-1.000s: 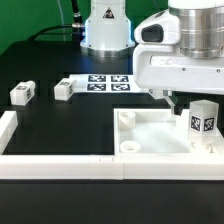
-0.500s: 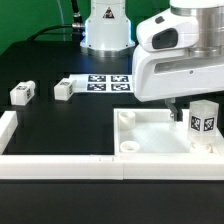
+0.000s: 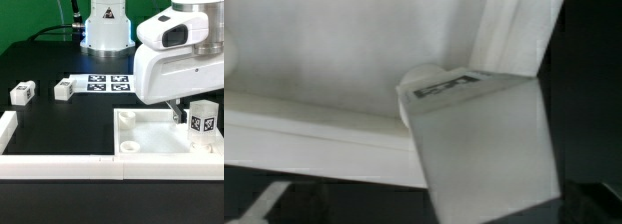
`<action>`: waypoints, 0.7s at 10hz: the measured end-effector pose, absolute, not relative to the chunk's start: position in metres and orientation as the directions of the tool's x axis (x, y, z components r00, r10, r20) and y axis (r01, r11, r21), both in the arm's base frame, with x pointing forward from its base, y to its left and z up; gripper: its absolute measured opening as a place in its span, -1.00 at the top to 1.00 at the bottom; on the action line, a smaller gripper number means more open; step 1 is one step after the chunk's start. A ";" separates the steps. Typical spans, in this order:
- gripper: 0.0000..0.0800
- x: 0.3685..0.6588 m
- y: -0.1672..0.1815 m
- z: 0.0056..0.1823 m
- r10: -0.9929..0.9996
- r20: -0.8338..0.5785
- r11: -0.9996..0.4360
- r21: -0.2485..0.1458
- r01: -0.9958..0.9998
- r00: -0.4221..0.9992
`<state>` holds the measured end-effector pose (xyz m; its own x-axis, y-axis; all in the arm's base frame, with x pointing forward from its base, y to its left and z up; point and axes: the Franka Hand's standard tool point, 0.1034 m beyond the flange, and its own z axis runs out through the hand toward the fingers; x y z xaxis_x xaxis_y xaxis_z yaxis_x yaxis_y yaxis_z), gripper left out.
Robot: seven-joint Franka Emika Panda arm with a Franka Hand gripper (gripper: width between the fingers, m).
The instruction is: Assemble square table
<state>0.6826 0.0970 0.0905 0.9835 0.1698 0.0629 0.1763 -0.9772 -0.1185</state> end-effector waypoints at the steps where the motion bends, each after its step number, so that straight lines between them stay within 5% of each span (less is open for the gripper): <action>1: -0.62 0.679 0.096 0.091 0.165 0.068 -0.978 -0.117 0.172 0.984; 6: -0.62 0.669 0.103 0.082 0.164 0.077 -0.978 -0.116 0.172 0.983; 7: -0.34 0.669 0.105 0.082 0.166 0.076 -0.978 -0.116 0.175 0.983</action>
Offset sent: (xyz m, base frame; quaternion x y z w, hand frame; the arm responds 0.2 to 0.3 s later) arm -0.0195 0.0096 -0.0077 0.0037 0.0123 0.0127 0.9998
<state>0.6691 0.1051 0.0817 0.9831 0.1665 0.0761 0.1746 -0.9777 -0.1164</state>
